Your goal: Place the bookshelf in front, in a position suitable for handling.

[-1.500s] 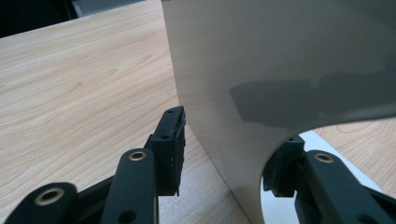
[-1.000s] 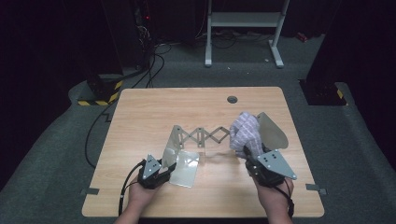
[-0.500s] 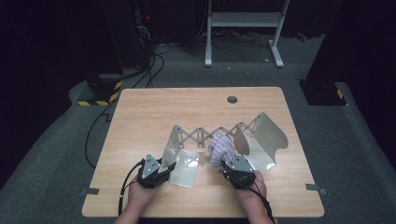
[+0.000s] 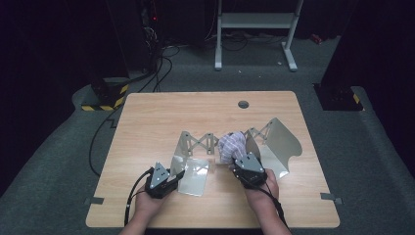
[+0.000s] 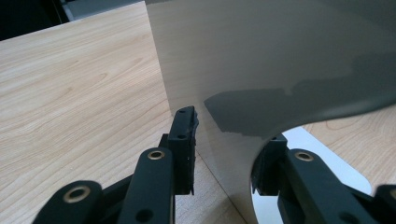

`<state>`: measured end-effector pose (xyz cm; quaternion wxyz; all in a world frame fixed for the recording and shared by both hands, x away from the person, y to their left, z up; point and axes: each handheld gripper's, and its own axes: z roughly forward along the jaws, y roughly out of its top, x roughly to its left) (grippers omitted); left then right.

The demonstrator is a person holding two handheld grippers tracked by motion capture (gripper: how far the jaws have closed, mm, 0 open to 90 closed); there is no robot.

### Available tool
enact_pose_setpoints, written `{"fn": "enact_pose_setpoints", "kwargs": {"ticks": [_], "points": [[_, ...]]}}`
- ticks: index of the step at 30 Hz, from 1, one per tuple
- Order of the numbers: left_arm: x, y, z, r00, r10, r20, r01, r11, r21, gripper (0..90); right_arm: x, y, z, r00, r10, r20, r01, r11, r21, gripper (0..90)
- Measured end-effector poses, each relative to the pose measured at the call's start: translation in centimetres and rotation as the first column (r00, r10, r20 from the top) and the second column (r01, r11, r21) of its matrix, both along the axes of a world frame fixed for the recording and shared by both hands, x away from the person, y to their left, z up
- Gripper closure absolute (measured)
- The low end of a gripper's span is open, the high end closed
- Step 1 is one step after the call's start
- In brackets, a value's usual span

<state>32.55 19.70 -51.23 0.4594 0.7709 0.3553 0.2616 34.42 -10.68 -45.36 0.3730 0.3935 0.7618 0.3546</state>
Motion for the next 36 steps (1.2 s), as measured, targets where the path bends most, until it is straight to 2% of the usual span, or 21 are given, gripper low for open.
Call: {"fn": "enact_pose_setpoints", "kwargs": {"ticks": [3, 6, 8, 10, 14, 16, 19, 21, 24, 28, 31, 34, 36], "points": [[0.0, 0.0, 0.0, 1.0, 0.0, 0.0, 0.0, 1.0, 0.0, 66.1, -0.1, 0.1, 1.2, 0.9996, 0.001, 0.027, -0.001, 0.9999, 0.011, 58.3], [0.0, 0.0, 0.0, 1.0, -0.002, 0.0, 0.002, 1.0, -0.002, 66.5, 0.1, 0.2, 0.8, 0.9999, -0.001, 0.017, 0.001, 1.0, -0.002, 58.7], [0.0, -0.1, 0.0, 1.0, -0.007, 0.001, 0.007, 1.0, 0.0, 67.8, 0.4, 0.4, -0.3, 0.9999, 0.0, -0.013, 0.0, 0.9998, -0.017, 59.0], [0.0, -0.1, 0.0, 1.0, -0.007, 0.003, 0.007, 1.0, 0.002, 68.9, 0.9, 0.7, -2.1, 0.9974, -0.001, -0.073, -0.001, 0.9993, -0.037, 59.3], [-0.1, -0.1, 0.0, 1.0, -0.008, -0.001, 0.008, 1.0, -0.001, 68.9, 1.6, 1.0, -5.3, 0.9844, -0.003, -0.176, -0.012, 0.9961, -0.087, 59.4], [0.0, -0.1, 0.0, 1.0, -0.008, -0.001, 0.008, 1.0, -0.001, 69.0, 1.6, 1.1, -5.9, 0.9824, -0.008, -0.186, -0.009, 0.9962, -0.087, 59.4], [0.0, -0.1, 0.0, 1.0, -0.007, -0.002, 0.007, 1.0, -0.004, 68.9, 1.5, 1.0, -5.5, 0.9842, -0.004, -0.177, -0.009, 0.9973, -0.073, 59.4], [0.0, -0.1, 0.0, 1.0, -0.007, -0.002, 0.007, 1.0, -0.003, 69.0, 1.5, 0.9, -4.8, 0.9884, -0.003, -0.152, -0.008, 0.9974, -0.071, 59.4], [0.0, -0.1, 0.0, 1.0, -0.007, -0.002, 0.007, 1.0, -0.003, 69.0, 1.4, 0.8, -3.1, 0.9942, 0.0, -0.108, -0.006, 0.9985, -0.055, 59.3], [0.0, -0.1, 0.1, 1.0, -0.007, -0.002, 0.007, 1.0, -0.003, 69.0, 0.8, 0.8, -0.1, 0.9998, 0.006, -0.021, -0.006, 0.9997, -0.026, 59.3], [-0.1, -0.1, 0.1, 1.0, -0.006, -0.002, 0.006, 1.0, -0.001, 69.1, 0.4, 0.9, 1.7, 0.9995, 0.01, 0.031, -0.01, 0.9999, -0.011, 59.3], [0.0, -0.1, 0.1, 1.0, -0.007, -0.002, 0.007, 1.0, -0.003, 69.1, 0.2, 1.0, 2.8, 0.9976, 0.009, 0.068, -0.01, 0.9999, 0.003, 59.4], [0.0, -0.1, 0.0, 1.0, -0.006, -0.002, 0.006, 1.0, -0.002, 69.1, 0.3, 1.0, 2.9, 0.9976, 0.007, 0.069, -0.008, 0.9999, 0.009, 59.5]]}}
